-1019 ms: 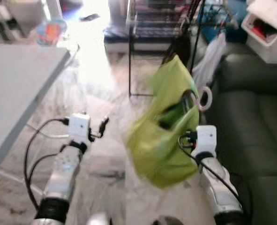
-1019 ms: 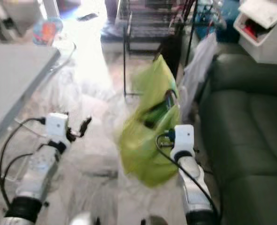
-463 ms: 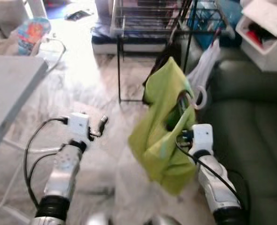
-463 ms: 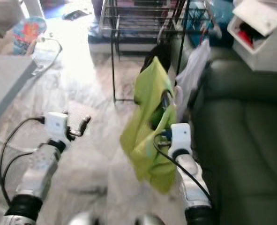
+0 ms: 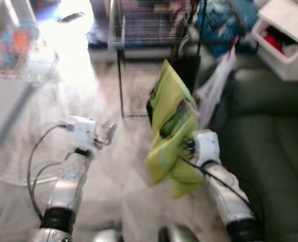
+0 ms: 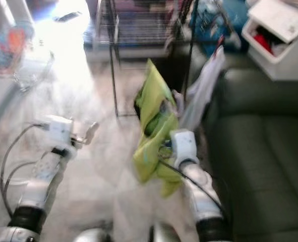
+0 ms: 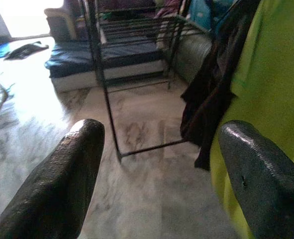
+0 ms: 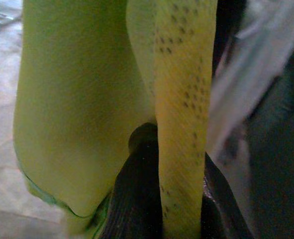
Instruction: Hang hanger
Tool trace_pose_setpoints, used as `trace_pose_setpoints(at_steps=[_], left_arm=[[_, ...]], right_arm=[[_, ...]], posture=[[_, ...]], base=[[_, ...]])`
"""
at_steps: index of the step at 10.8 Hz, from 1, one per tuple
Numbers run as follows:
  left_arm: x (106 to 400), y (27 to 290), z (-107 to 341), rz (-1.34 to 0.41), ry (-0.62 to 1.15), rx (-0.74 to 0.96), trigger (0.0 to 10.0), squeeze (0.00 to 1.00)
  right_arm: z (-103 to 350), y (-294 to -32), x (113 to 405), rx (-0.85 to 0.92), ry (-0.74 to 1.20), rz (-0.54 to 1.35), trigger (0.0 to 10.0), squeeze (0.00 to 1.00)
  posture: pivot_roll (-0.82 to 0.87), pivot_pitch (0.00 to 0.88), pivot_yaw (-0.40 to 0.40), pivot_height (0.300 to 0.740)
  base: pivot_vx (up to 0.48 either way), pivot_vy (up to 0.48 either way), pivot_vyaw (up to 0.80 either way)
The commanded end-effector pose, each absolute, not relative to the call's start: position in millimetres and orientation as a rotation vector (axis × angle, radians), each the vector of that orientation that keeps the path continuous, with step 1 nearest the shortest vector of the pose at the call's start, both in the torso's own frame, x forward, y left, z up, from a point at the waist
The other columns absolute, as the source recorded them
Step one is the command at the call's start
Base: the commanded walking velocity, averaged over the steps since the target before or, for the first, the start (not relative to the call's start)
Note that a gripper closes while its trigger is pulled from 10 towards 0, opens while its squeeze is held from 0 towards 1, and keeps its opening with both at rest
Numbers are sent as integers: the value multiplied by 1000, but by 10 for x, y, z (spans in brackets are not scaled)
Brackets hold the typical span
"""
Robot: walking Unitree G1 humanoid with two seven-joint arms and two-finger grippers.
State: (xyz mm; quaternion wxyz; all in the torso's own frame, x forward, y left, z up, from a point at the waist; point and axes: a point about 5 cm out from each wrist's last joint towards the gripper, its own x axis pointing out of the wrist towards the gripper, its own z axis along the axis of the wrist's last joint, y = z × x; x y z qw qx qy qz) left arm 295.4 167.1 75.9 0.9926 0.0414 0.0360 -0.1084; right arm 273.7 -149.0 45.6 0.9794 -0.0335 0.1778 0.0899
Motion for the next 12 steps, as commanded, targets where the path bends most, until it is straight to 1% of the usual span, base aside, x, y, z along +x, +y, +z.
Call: trace_pose_setpoints(at_steps=[1, 3, 4, 5, 6, 7, 8, 10, 11, 12], left_arm=[[2947, 1792, 768, -193, 77, 108, 10000, 0], [2950, 1784, 762, -193, 85, 94, 10000, 0], [2958, 1783, 761, -196, 87, 99, 10000, 0], [2959, 1773, 764, -200, 84, 103, 10000, 0], [2953, 1764, 768, -196, 76, 120, 10000, 0], [2940, 1744, 756, -201, 73, 136, 10000, 0], [2933, 1742, 746, -199, 81, 141, 10000, 0], [2937, 1734, 745, -202, 82, 142, 10000, 0], [2941, 1728, 747, -203, 82, 143, 10000, 0], [2934, 1721, 734, -209, 87, 146, 10000, 0]], right_arm=[[535, -1385, 2787, -54, 324, 213, 10000, 0], [535, -1319, 2783, -42, 358, 261, 10000, 0], [564, -1252, 2790, -31, 353, 295, 10000, 0], [608, -1129, 2774, -17, 347, 353, 10000, 0], [609, -1061, 2754, -21, 357, 373, 10000, 0], [611, -1006, 2738, 13, 376, 390, 10000, 0], [665, -829, 2670, 66, 402, 543, 10000, 0], [706, -639, 2512, 107, 447, 759, 10000, 0], [697, -641, 2504, 87, 456, 767, 10000, 0], [661, -673, 2510, 91, 482, 732, 10000, 0]], posture=[[-40, 62, -32, 740], [-40, 62, -32, 740], [-40, 61, -30, 740], [-39, 60, -31, 740], [-38, 59, -33, 740], [-37, 59, -33, 740], [-35, 60, -35, 740], [-31, 56, -38, 740], [-31, 56, -38, 740], [-30, 56, -39, 740]], base=[[352, 326, 0], [291, 383, 0], [259, 405, 0], [262, 401, 0], [0, 330, 0], [0, 0, 0], [0, 0, 0], [0, 0, 0], [0, 0, 0], [0, 0, 0]])
